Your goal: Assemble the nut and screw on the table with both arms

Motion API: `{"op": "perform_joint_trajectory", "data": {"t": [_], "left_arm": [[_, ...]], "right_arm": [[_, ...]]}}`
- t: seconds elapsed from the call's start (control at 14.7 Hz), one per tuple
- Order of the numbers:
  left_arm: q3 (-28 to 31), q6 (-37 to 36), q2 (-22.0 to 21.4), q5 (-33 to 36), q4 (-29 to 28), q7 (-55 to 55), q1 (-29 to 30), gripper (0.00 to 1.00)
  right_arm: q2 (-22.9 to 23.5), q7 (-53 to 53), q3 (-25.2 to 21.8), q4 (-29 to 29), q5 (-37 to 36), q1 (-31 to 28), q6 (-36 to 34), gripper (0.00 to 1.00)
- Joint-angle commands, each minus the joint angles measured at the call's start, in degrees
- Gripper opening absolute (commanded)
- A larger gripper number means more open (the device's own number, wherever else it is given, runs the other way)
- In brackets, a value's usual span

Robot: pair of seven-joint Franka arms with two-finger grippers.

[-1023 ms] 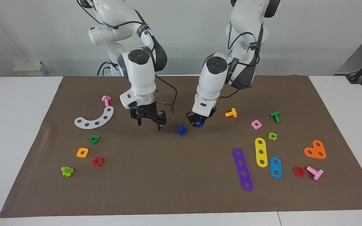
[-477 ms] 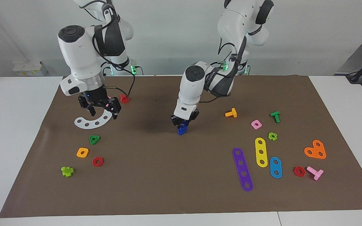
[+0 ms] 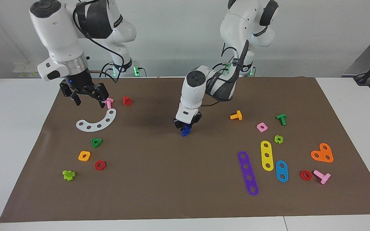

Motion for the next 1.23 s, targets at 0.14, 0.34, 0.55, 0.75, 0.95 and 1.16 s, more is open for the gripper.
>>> {"op": "perform_joint_trajectory", "data": {"t": [0.14, 0.34, 0.55, 0.75, 0.95, 1.16], "left_arm": [[1.16, 2.20, -0.66, 0.05, -1.85, -0.19, -0.50, 0.29], [1.07, 1.41, -0.57, 2.95, -0.62, 0.17, -0.23, 1.00], [1.16, -4.20, -0.22, 3.21, 4.55, 0.87, 1.43, 1.00], [0.72, -10.09, -1.70, 2.42, 7.91, 6.65, 6.34, 1.00], [0.81, -18.78, -7.49, -0.82, 7.91, 17.61, 13.36, 1.00], [1.25, -26.08, -10.76, -1.62, 7.21, 29.48, 21.80, 1.00]], "right_arm": [[-0.44, -4.75, 0.65, 1.37, 1.19, -1.44, -5.25, 1.00], [-0.96, -8.09, 0.65, 0.84, 1.28, -1.17, -7.71, 1.00], [-1.67, -8.71, 0.74, 0.31, 1.19, -0.82, -8.76, 1.00], [-1.85, -8.62, 0.92, 0.22, 1.10, -0.82, -8.68, 1.00], [-1.85, -8.27, 1.18, 0.22, 1.10, -0.82, -8.68, 1.00], [-1.85, -7.92, 1.18, 0.22, 1.10, -0.82, -8.68, 1.00]]}}
